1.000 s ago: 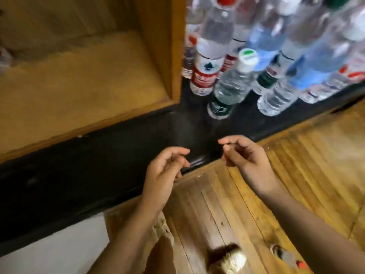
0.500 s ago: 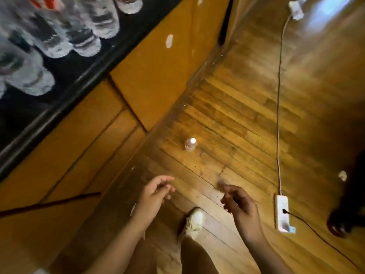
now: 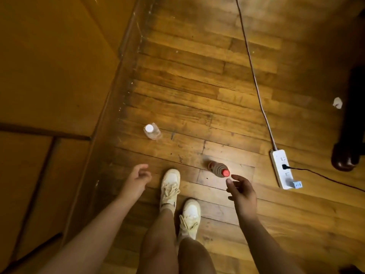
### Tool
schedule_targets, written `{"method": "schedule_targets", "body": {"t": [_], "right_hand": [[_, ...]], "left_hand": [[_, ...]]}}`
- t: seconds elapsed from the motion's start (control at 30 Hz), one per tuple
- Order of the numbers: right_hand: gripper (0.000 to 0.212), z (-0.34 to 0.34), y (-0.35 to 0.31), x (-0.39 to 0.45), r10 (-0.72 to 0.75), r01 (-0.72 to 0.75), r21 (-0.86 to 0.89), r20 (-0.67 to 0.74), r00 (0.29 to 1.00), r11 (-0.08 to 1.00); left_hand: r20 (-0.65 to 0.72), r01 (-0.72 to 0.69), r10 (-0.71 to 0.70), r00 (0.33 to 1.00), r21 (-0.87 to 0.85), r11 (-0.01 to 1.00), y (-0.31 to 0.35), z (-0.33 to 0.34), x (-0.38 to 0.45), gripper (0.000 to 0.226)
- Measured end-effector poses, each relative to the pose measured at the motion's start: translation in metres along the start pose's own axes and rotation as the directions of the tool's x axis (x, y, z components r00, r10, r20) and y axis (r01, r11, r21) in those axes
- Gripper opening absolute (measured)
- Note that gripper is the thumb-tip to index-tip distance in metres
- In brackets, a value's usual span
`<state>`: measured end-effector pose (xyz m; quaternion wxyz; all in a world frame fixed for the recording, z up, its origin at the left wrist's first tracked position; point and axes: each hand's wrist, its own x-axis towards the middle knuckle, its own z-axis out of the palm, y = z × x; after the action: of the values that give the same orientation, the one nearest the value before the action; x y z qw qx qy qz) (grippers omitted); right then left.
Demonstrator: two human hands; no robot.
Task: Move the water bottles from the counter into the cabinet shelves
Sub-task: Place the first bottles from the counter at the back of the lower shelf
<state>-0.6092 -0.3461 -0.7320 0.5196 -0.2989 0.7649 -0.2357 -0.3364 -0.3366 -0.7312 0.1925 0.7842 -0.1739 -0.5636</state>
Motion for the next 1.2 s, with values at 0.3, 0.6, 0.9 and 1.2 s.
{"method": "schedule_targets", "body": {"t": [0.3,0.6,0.9,1.2], "right_hand": [[0.059,0.028,0.127,0.093,0.158,-0.17,-0.065,-0.154,0.975,0.983],[0.115,0.045,0.159,0.158,0.236,-0.223,-0.247,0.025,0.971,0.943],[0.087,0.054,0.169,0.187,0.005,-0.021,-0.194,-0.081,0.997,0.981],[0.067,0.038,0.129,0.159,-0.019,0.006,-0.199,-0.06,0.998,0.98]], "left_hand": [[-0.114,0.177,-0.196,0.974,-0.158,0.971,-0.025,0.015,0.161,0.063],[-0.119,0.096,-0.134,0.984,-0.282,0.955,-0.01,0.04,0.245,0.076],[-0.225,-0.065,0.024,0.974,-0.178,0.982,-0.01,0.051,0.276,0.076],[-0.071,-0.102,0.09,0.993,-0.178,0.979,0.002,0.043,0.226,0.066]]}}
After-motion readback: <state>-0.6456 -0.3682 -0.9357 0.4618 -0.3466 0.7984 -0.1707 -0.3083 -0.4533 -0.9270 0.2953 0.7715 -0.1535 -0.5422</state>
